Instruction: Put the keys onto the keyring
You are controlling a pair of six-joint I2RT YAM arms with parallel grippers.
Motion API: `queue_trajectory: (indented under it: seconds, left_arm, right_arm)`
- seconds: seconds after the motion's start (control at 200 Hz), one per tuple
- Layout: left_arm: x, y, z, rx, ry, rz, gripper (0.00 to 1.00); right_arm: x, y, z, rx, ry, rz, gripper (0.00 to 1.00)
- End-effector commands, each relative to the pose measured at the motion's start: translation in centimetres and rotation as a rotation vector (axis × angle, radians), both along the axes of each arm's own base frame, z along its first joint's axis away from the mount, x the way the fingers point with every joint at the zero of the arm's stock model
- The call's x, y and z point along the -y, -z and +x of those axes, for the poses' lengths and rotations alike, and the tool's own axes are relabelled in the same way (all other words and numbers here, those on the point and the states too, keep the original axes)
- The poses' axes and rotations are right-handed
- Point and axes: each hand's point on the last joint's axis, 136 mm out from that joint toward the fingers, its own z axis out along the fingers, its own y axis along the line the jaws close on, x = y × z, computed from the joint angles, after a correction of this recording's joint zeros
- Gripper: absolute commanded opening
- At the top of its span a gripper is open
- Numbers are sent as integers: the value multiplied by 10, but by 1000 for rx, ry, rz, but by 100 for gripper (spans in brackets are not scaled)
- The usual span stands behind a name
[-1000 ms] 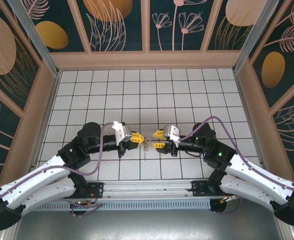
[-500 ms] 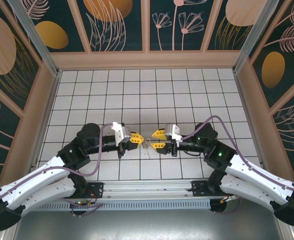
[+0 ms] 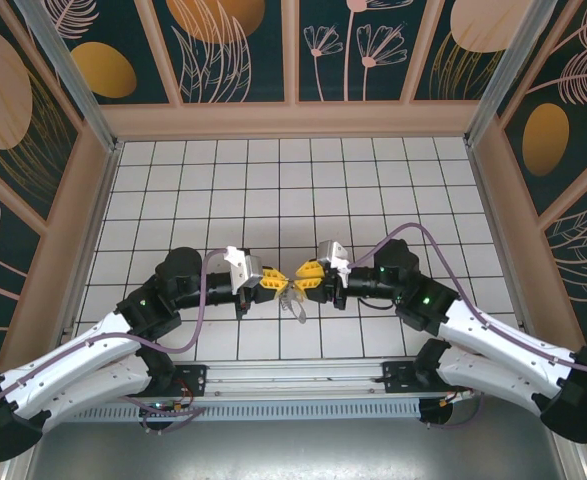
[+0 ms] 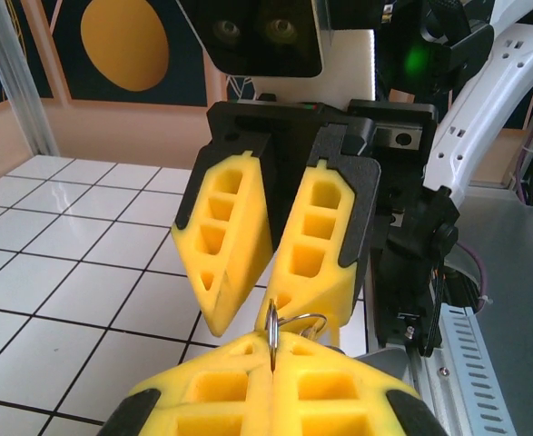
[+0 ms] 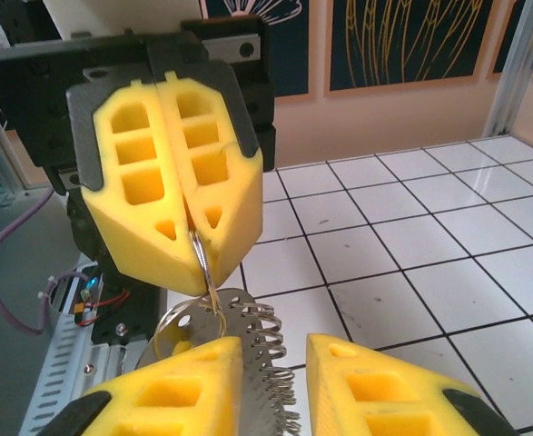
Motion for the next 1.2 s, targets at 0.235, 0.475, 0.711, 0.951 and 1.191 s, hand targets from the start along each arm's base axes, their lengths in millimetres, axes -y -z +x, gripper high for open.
queue_trajectory:
  seconds: [0.235,0.475,0.711,0.951,1.191]
  left_arm:
    - [1,-12,-1,53,14,-41,0]
    - [0,-12,1,52,-2,-43,0]
    - [4,-6,7,48,-16,-21,0]
    - [2,-5,11,59,-39,-3,0]
    - [2,-11,11,56,-42,-15,0]
  right_arm:
    - [3,-21,-9,24,-41,54,25]
    - [15,-27,-3,129,55,74,26]
    - [17,-24,0,249,124,63,27]
    - [11,-20,14,294,178,44,33]
    - [-1,-10,13,241,164,56,41]
